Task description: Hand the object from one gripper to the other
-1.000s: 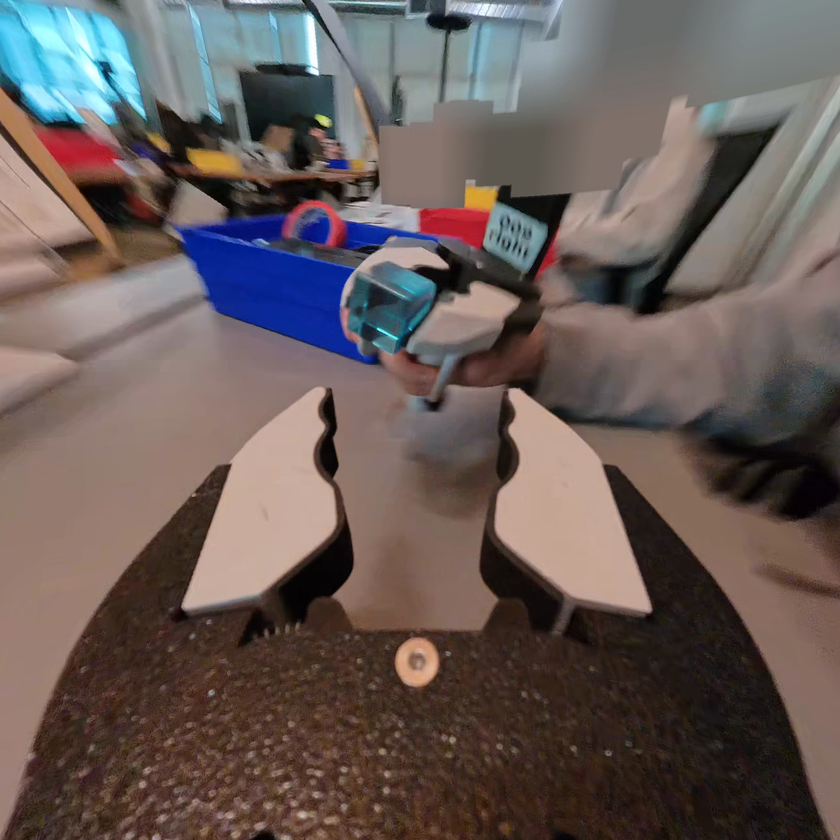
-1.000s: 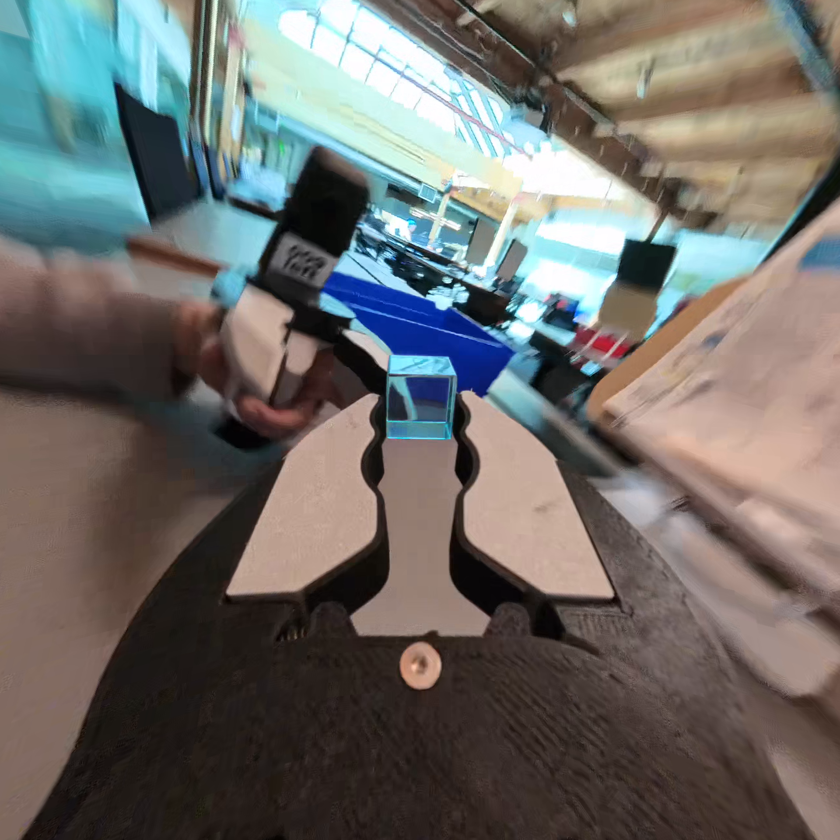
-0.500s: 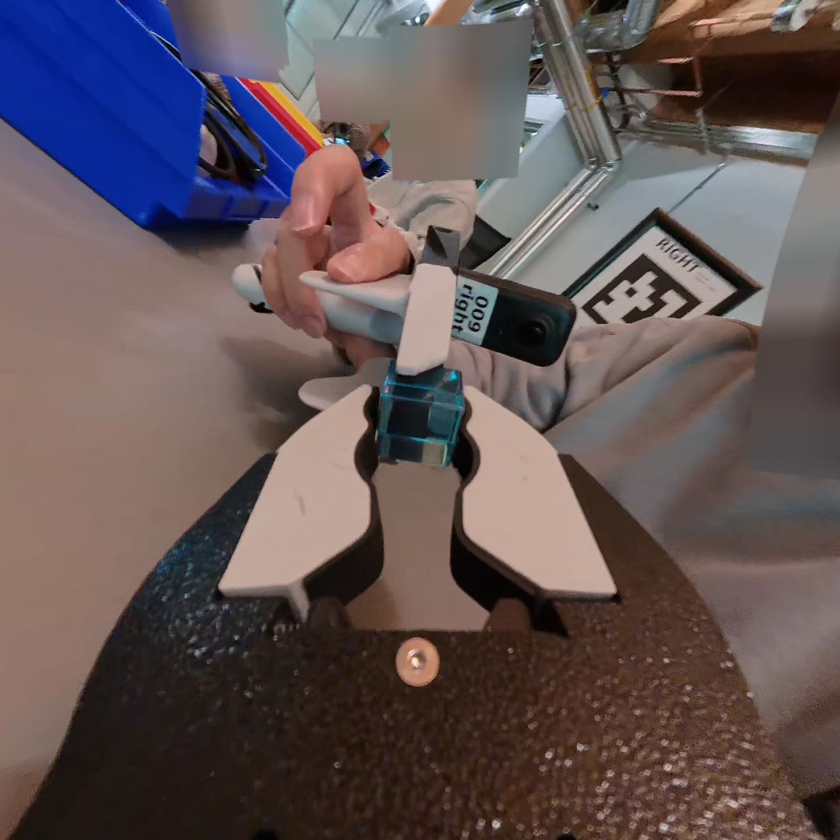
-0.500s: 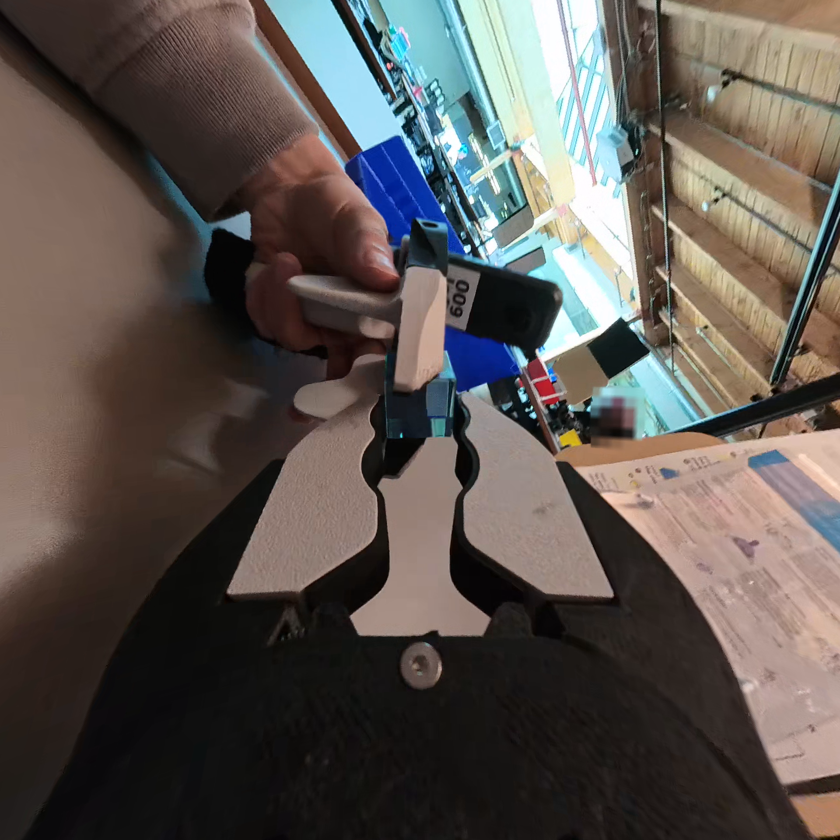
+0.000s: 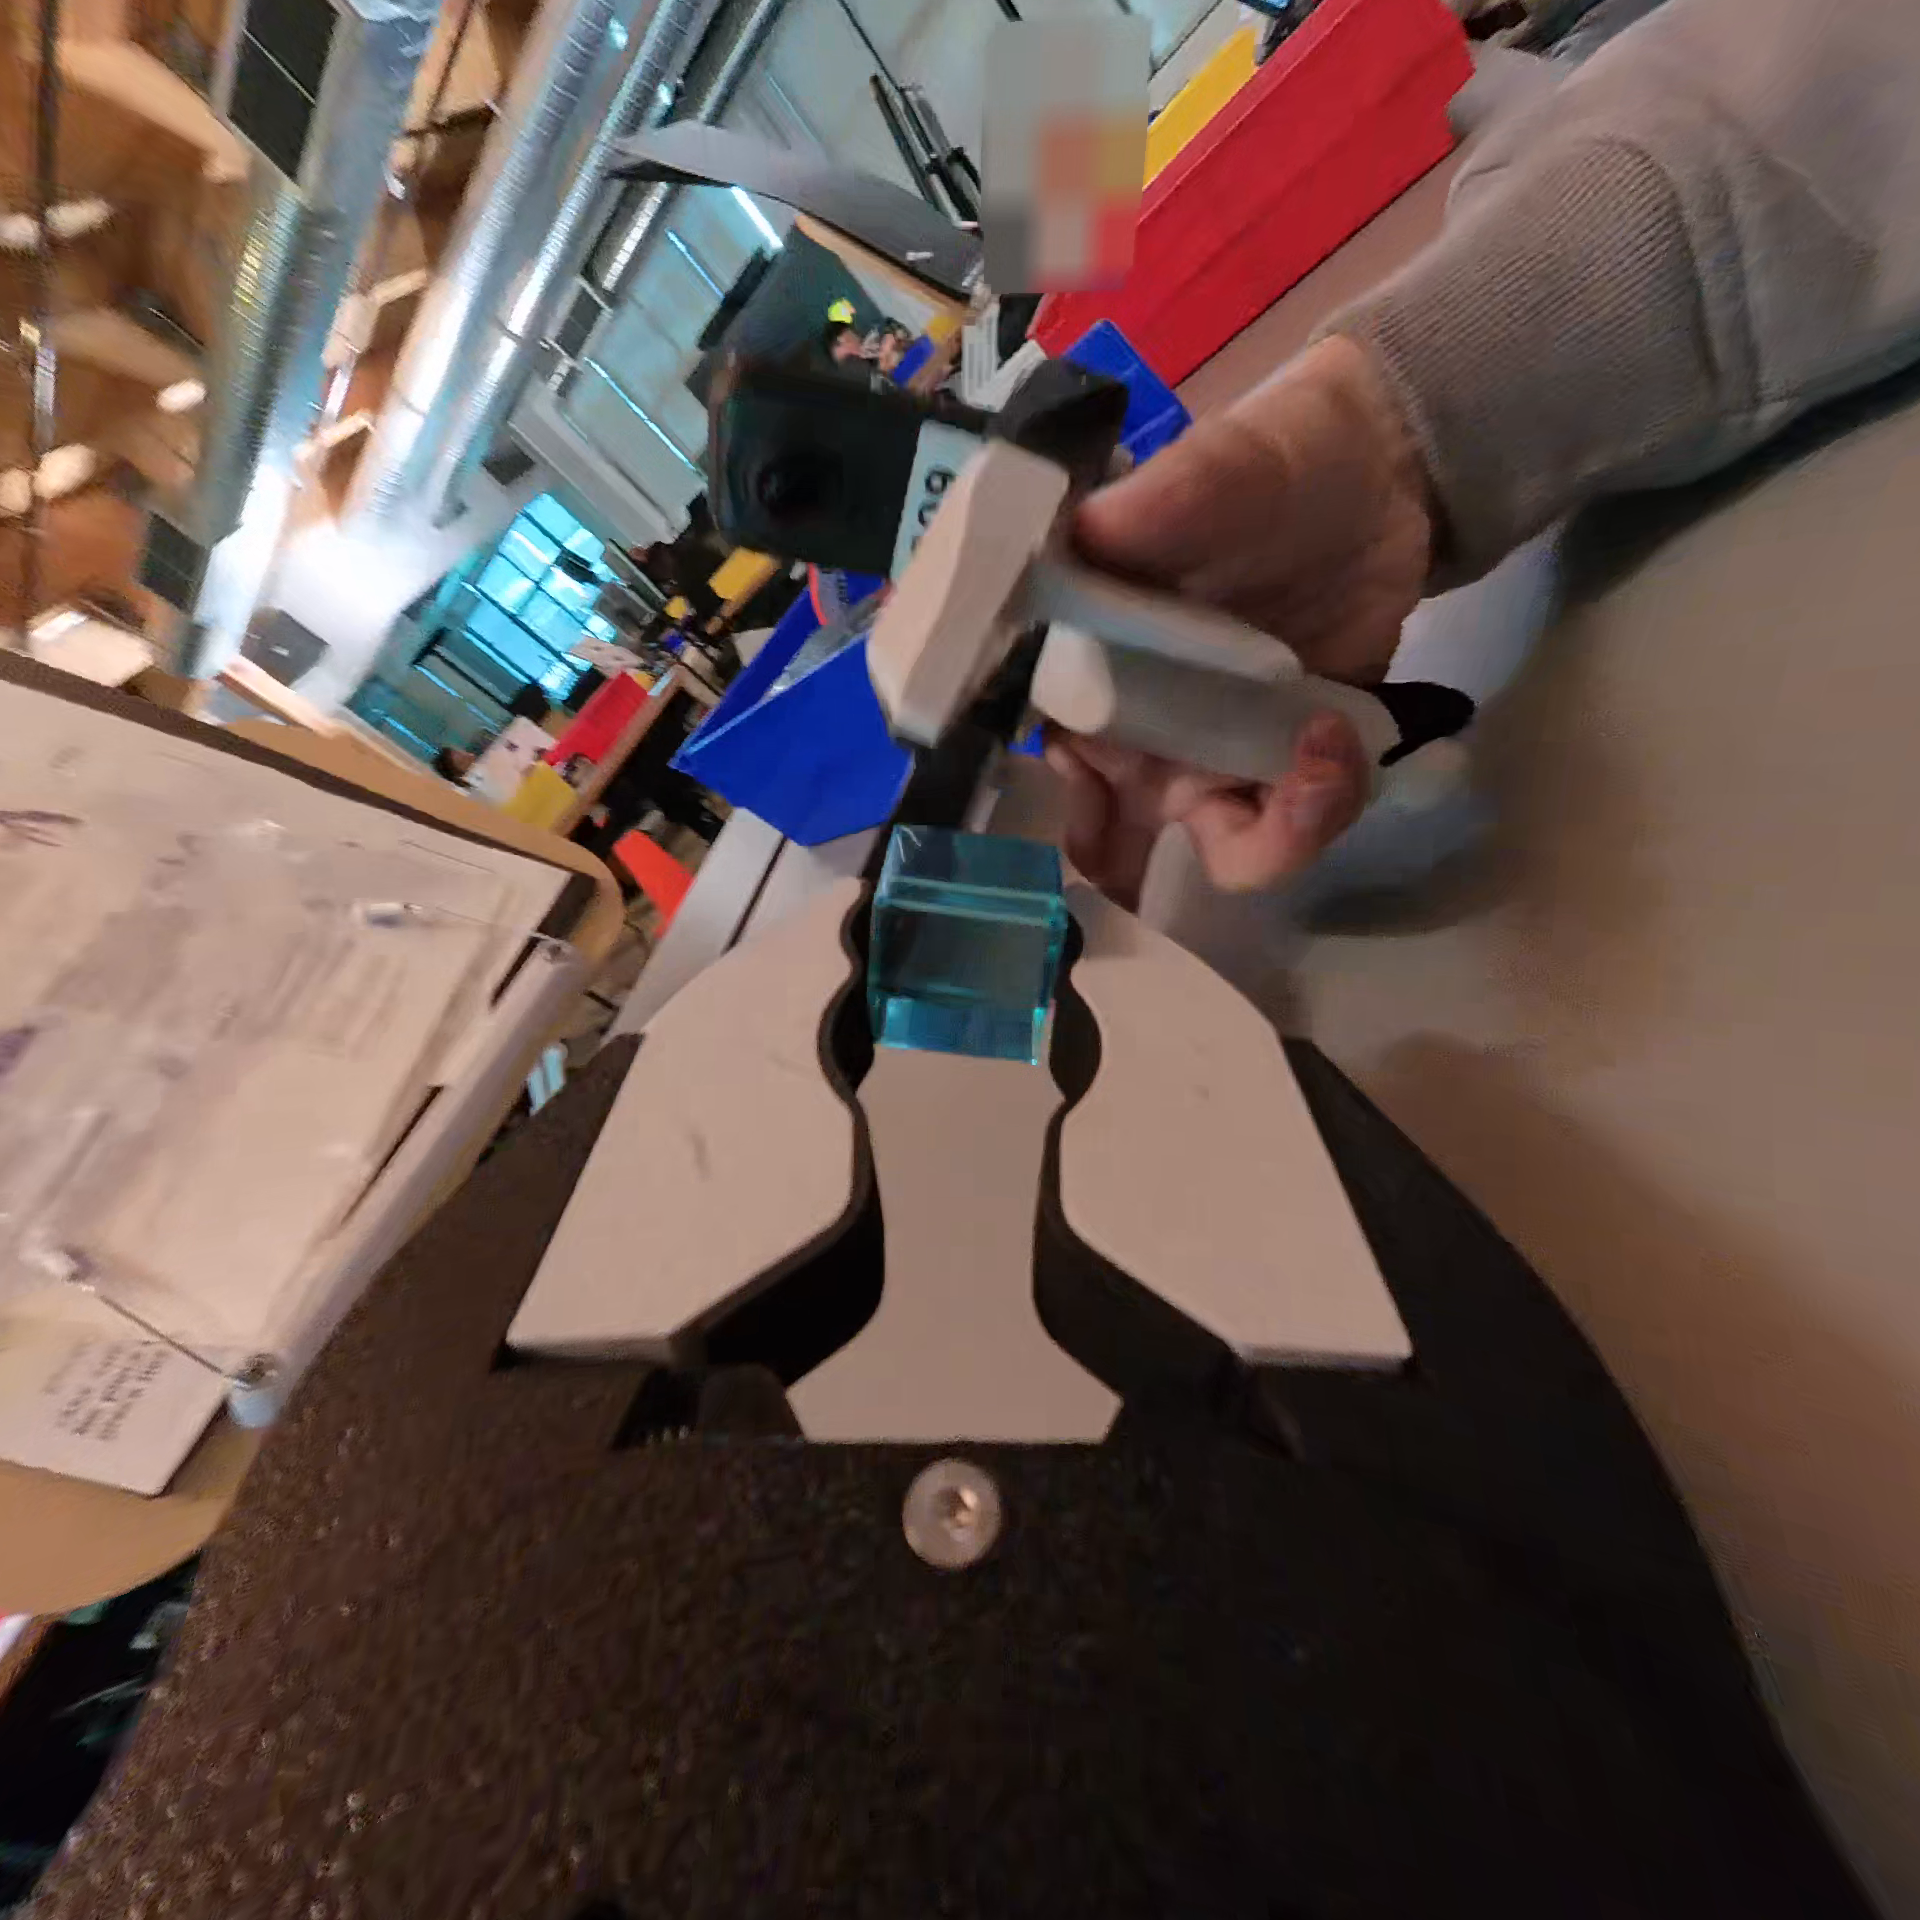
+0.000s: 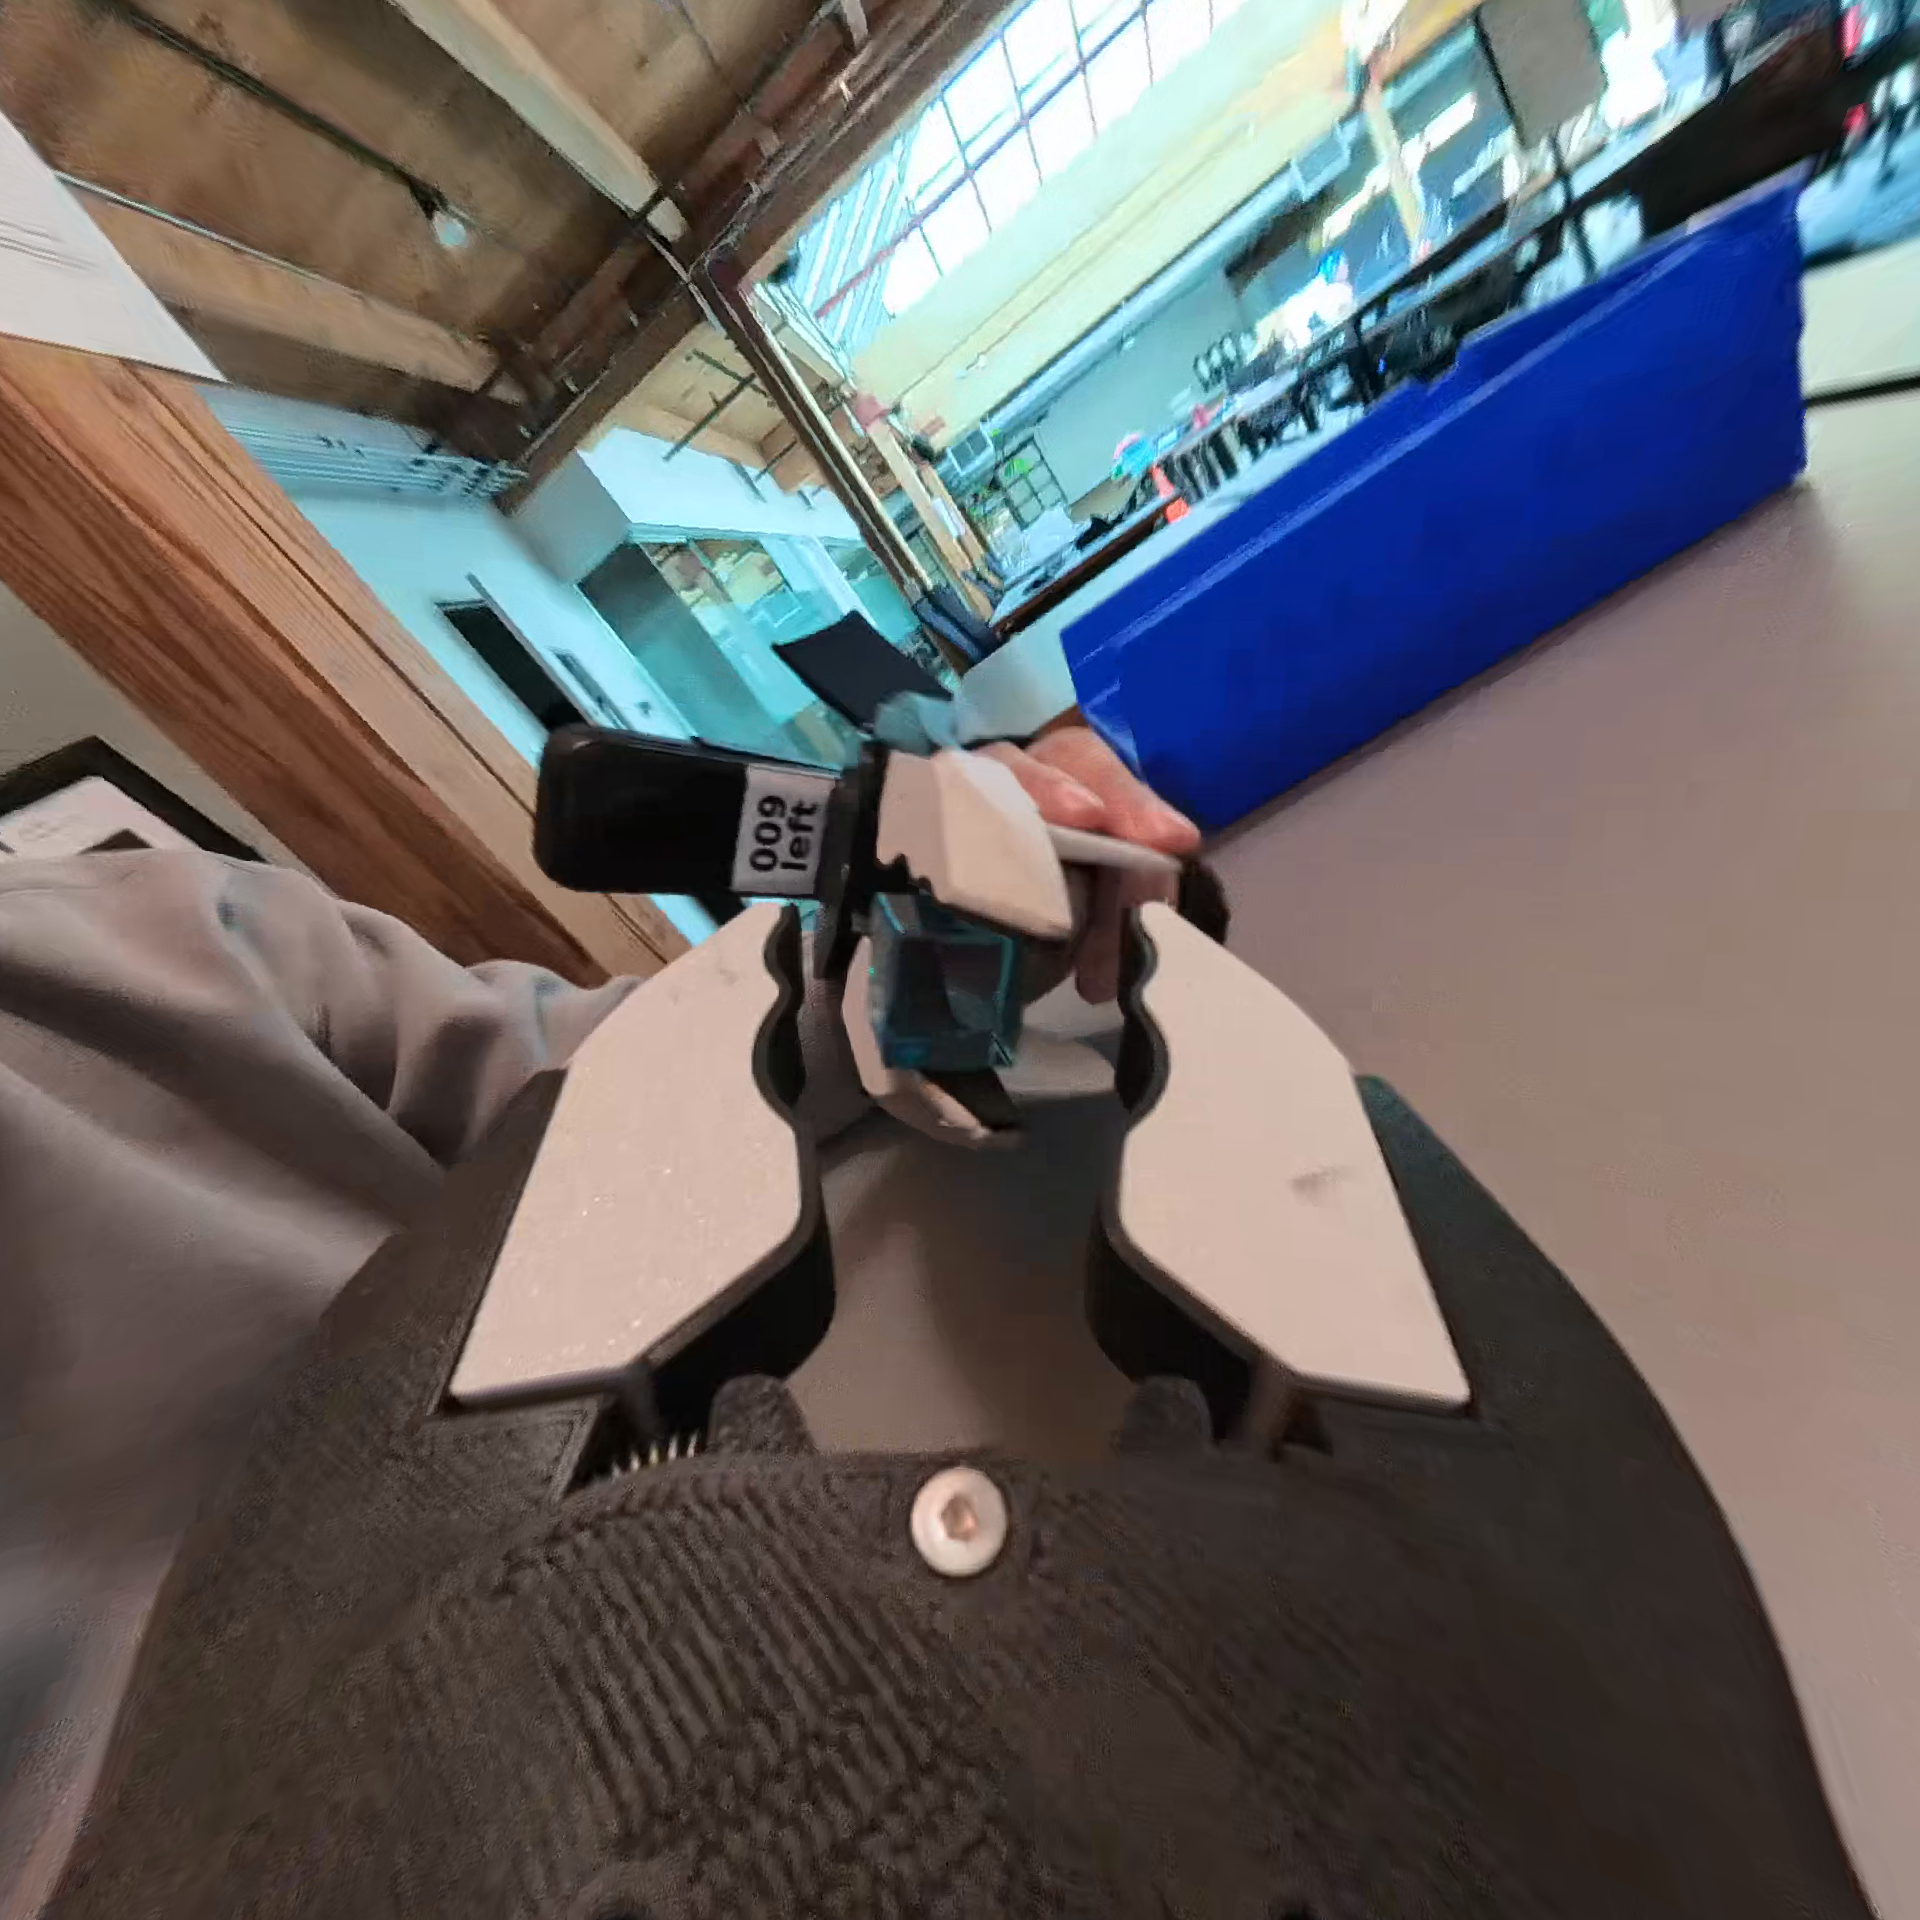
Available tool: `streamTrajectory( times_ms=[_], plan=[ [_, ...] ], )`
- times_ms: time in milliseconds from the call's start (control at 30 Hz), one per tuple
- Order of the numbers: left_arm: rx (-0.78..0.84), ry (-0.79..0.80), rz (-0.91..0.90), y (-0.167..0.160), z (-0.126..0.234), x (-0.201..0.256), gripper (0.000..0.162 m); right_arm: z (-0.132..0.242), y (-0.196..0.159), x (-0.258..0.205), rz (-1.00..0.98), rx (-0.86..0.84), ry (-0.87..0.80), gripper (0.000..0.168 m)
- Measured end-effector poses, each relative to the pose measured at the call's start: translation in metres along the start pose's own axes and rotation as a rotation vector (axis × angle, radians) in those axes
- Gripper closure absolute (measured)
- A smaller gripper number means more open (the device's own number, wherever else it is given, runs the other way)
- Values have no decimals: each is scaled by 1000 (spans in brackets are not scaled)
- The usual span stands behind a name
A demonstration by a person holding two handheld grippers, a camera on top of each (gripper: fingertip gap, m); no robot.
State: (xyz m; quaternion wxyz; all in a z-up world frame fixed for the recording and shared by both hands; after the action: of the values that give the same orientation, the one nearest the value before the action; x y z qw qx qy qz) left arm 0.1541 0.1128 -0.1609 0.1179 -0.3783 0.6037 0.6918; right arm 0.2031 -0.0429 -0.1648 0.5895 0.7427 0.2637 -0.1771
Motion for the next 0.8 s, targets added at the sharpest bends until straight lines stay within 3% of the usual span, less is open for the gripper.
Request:
streamTrajectory(
  times_ms=[167, 267, 333, 500, 633, 800],
  plan=[
    [1, 18, -70, 0, 2, 1, 132, -3, -7, -1, 10, -64, 6, 106],
    [24, -14, -80, 2, 0, 5, 132, -5, -9, -1, 7, -76, 6, 120],
    [11, -24, -101, 2, -2, 8, 133, -5, -12, -2, 22, -97, 62, 139],
    [-86, 40, -128, -5, -5, 8, 132, -4, -6, 1, 156, -134, -58, 139],
    [-267, 78, -45, -18, -5, 4, 122, -1, 0, -3, 655, -245, -335, 139],
    [-196, 42, 484, -20, -3, -8, 111, 1, 1, -17, 1423, -464, -653, 139]
  ],
)
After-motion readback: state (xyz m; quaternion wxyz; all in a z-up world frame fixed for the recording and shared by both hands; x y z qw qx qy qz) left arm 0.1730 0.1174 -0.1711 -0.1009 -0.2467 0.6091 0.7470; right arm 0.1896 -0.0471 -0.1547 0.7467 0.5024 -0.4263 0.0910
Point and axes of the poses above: each gripper's, where its closed fingertips meet, z back along the fingers, y out of its top, x = y × z across the jaws, the point moved 10 cm from there along z, back along the fingers, and after that the axes turned 8 degrees about x, right-handed, at the moved point
